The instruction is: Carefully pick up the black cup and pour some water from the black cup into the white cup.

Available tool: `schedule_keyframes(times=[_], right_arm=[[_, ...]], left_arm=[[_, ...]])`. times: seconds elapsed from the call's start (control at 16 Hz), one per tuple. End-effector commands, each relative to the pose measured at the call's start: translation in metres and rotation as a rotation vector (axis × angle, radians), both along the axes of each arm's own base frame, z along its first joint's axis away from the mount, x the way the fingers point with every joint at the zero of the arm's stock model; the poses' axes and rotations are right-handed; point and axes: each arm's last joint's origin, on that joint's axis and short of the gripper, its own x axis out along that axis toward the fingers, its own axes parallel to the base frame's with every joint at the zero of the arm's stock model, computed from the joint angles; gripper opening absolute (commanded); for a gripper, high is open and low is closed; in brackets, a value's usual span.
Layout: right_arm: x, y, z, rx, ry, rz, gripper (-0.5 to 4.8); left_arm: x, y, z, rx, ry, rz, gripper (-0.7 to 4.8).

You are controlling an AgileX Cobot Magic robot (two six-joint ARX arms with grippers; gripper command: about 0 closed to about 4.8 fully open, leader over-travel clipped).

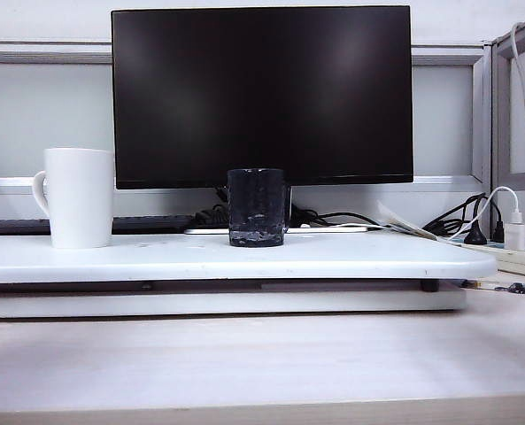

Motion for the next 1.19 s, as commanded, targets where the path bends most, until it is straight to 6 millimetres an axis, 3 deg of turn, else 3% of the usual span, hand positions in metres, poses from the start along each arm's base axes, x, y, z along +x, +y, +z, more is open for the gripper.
schedule_keyframes(times=[0.06, 0.69, 1.0, 1.19], right_arm=[[0.000, 0.001, 0.001, 0.011, -0.019, 0.024, 0.00], [-0.001, 0.000, 0.002, 0.014, -0.034, 0.019, 0.00], [-0.008, -0.012, 0.019, 0.052, -0.225, -0.080, 0.00], [-0.008, -0.017, 0.020, 0.048, -0.239, -0.137, 0.00]], left_arm=[[0.000, 0.000, -0.002, 0.000, 0.013, -0.011, -0.03], [-0.001, 0.005, 0.001, -0.004, -0.021, 0.038, -0.03], [0.000, 0.016, 0.000, -0.002, -0.019, 0.153, -0.03], [-0.001, 0.015, 0.000, -0.002, -0.016, 0.152, -0.03]])
